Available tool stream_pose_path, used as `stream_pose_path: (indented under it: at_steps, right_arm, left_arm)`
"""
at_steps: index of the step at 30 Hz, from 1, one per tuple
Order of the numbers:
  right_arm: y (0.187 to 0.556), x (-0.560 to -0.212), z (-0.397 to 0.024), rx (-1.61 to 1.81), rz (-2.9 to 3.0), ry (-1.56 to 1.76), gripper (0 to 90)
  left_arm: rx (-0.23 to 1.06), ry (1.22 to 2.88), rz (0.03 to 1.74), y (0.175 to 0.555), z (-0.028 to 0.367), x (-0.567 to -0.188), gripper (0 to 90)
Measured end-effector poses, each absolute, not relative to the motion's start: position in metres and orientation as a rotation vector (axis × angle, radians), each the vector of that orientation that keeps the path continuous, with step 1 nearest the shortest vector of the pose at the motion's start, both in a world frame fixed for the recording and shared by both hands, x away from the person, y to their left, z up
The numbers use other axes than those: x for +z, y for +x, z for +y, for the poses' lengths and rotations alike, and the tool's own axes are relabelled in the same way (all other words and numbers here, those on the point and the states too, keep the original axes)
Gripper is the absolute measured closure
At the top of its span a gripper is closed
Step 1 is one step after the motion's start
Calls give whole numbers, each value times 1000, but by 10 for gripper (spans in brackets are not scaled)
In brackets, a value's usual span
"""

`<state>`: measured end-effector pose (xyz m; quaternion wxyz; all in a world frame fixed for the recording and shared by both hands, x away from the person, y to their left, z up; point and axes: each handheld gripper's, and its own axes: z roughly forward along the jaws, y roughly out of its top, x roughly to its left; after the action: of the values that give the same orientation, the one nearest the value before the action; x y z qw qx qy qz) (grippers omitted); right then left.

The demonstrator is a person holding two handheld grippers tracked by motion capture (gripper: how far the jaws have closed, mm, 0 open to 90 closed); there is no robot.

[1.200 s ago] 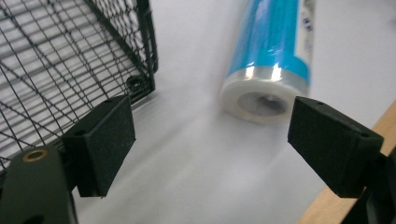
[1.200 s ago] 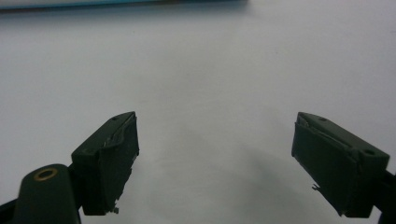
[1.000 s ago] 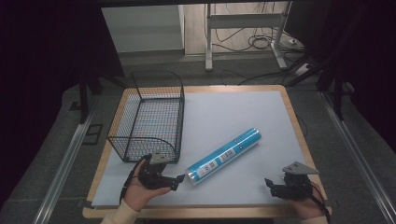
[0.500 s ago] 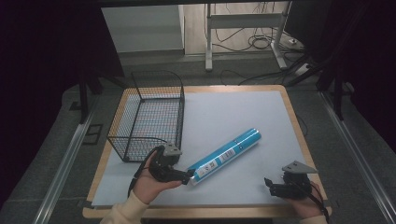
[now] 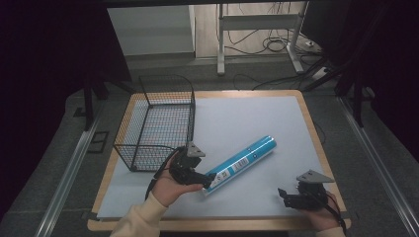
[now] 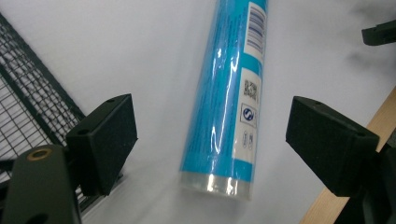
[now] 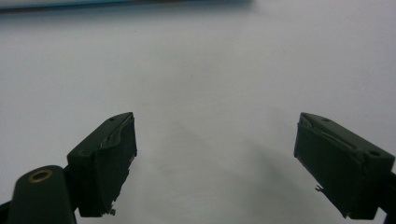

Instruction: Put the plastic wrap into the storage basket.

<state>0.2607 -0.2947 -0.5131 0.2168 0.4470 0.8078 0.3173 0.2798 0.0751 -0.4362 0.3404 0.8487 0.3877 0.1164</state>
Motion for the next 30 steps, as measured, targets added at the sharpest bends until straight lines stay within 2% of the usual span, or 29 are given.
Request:
stream_pose_path:
  at_steps: [30]
  right_arm:
    - [263,-515,-297,873,2238,1251,137]
  left_arm:
    - [266,2278,982,311,40,-435,147]
